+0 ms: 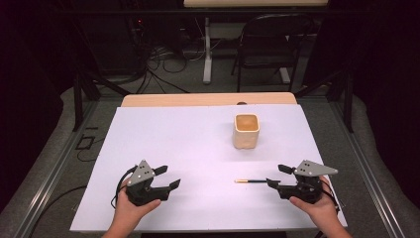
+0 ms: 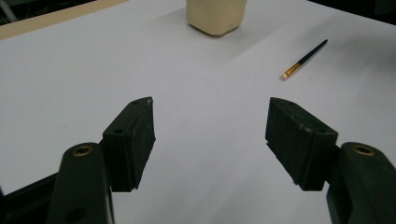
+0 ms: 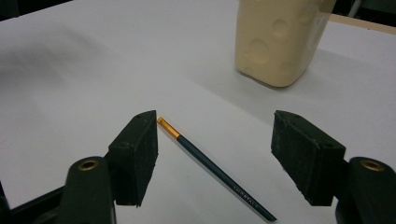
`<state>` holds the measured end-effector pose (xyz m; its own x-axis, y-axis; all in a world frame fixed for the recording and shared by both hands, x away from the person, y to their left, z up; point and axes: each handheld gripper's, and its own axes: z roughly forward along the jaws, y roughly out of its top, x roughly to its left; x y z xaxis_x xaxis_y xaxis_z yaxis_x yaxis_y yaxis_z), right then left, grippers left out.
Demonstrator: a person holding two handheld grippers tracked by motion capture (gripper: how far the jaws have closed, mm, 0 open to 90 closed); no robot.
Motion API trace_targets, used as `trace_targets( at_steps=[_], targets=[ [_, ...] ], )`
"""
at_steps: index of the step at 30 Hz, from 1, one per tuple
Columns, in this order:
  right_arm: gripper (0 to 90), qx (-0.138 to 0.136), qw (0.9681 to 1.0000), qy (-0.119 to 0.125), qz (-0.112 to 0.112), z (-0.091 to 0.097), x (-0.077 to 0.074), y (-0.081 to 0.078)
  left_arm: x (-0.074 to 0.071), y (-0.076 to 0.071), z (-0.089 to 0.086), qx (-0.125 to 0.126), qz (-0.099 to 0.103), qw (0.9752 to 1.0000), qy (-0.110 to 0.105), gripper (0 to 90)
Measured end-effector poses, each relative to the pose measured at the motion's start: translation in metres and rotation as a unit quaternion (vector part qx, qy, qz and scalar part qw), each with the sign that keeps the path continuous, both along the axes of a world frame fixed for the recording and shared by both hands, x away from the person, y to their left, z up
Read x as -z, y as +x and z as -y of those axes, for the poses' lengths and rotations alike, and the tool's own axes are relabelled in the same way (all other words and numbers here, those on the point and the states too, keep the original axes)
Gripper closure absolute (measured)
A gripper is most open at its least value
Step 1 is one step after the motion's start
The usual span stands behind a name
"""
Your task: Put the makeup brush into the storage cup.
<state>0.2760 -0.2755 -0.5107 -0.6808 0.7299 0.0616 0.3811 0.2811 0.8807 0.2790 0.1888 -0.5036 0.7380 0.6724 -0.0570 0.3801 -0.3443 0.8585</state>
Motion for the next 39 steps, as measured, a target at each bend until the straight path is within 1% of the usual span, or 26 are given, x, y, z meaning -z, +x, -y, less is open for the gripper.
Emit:
trace_targets(
  at_steps=[1, 2, 3, 4, 6, 7, 10, 12, 15, 18, 21, 23, 25, 26, 28, 29, 30, 32, 33, 35, 38, 39],
  targets=[
    [30.0, -0.002, 1.0, 0.001, -0.004, 0.001, -0.002, 0.001, -0.001, 0.001, 0.0, 0.002, -0.004, 1.0, 0.0, 31.2],
    [30.0, -0.002, 1.0, 0.001, -0.004, 0.001, -0.002, 0.001, -0.002, 0.001, 0.0, 0.002, -0.003, 1.0, 0.0, 31.2],
    [29.5, -0.003, 1.0, 0.001, -0.006, 0.001, -0.002, 0.002, -0.003, 0.001, 0.0, 0.004, -0.002, 1.0, 0.005, 30.8],
    [28.3, -0.004, 0.9999, -0.003, -0.01, 0.001, -0.004, 0.002, -0.004, 0.002, 0.0, 0.004, -0.004, 1.0, 0.006, 30.3],
    [27.9, -0.005, 0.9999, -0.005, -0.01, 0.001, -0.004, 0.002, -0.004, 0.002, 0.0, 0.006, -0.004, 0.9999, 0.007, 30.3],
    [27.3, -0.009, 0.9998, -0.01, -0.013, 0.001, -0.005, 0.002, -0.005, 0.002, 0.0, 0.007, -0.006, 0.9999, 0.008, 30.3],
    [25.7, -0.014, 0.9997, -0.016, -0.013, 0.0, -0.006, 0.002, -0.005, 0.004, 0.0, 0.009, -0.006, 0.9999, 0.012, 30.3],
    [24.7, -0.015, 0.9997, -0.018, -0.012, -0.001, -0.006, 0.002, -0.006, 0.004, 0.0, 0.01, -0.01, 0.9999, 0.008, 30.3],
    [24.4, -0.019, 0.9995, -0.021, -0.018, -0.001, -0.006, 0.003, -0.007, 0.005, 0.0, 0.017, -0.01, 0.9997, 0.017, 30.4],
    [24.4, -0.023, 0.999, -0.029, -0.023, -0.001, -0.006, 0.004, -0.007, 0.007, 0.001, 0.024, -0.009, 0.9994, 0.025, 30.4],
    [24.4, -0.03, 0.9987, -0.031, -0.028, -0.002, -0.005, 0.005, -0.008, 0.007, 0.003, 0.032, -0.012, 0.9987, 0.037, 30.4],
    [24.6, -0.042, 0.9975, -0.047, -0.033, -0.004, -0.006, 0.005, -0.008, 0.008, 0.005, 0.035, -0.013, 0.9981, 0.048, 30.6],
    [24.8, -0.05, 0.9969, -0.051, -0.034, -0.005, -0.007, 0.006, -0.008, 0.01, 0.006, 0.042, -0.017, 0.997, 0.063, 30.7],
    [25.1, -0.055, 0.9963, -0.057, -0.035, -0.005, -0.008, 0.006, -0.008, 0.01, 0.006, 0.042, -0.017, 0.997, 0.063, 30.8],
    [25.3, -0.061, 0.9955, -0.065, -0.033, -0.007, -0.009, 0.007, -0.008, 0.011, 0.008, 0.046, -0.018, 0.9963, 0.071, 31.0],
    [25.3, -0.063, 0.9951, -0.068, -0.034, -0.008, -0.009, 0.007, -0.009, 0.012, 0.009, 0.054, -0.019, 0.9952, 0.079, 31.0],
    [25.3, -0.063, 0.9951, -0.068, -0.034, -0.008, -0.009, 0.007, -0.009, 0.012, 0.009, 0.054, -0.019, 0.9952, 0.079, 31.1],
    [25.4, -0.068, 0.9941, -0.075, -0.039, -0.009, -0.01, 0.008, -0.01, 0.012, 0.011, 0.058, -0.016, 0.9945, 0.085, 31.3],
    [25.5, -0.074, 0.9929, -0.083, -0.041, -0.011, -0.01, 0.01, -0.011, 0.013, 0.012, 0.06, -0.017, 0.9939, 0.09, 31.4],
    [25.6, -0.08, 0.9917, -0.09, -0.045, -0.012, -0.01, 0.011, -0.011, 0.014, 0.013, 0.062, -0.02, 0.9939, 0.089, 31.9],
    [25.6, -0.086, 0.9908, -0.094, -0.047, -0.013, -0.01, 0.012, -0.012, 0.016, 0.015, 0.068, -0.022, 0.9926, 0.098, 32.5],
    [25.7, -0.091, 0.9894, -0.101, -0.051, -0.014, -0.01, 0.013, -0.013, 0.016, 0.017, 0.075, -0.021, 0.9915, 0.104, 32.5]
  ],
)
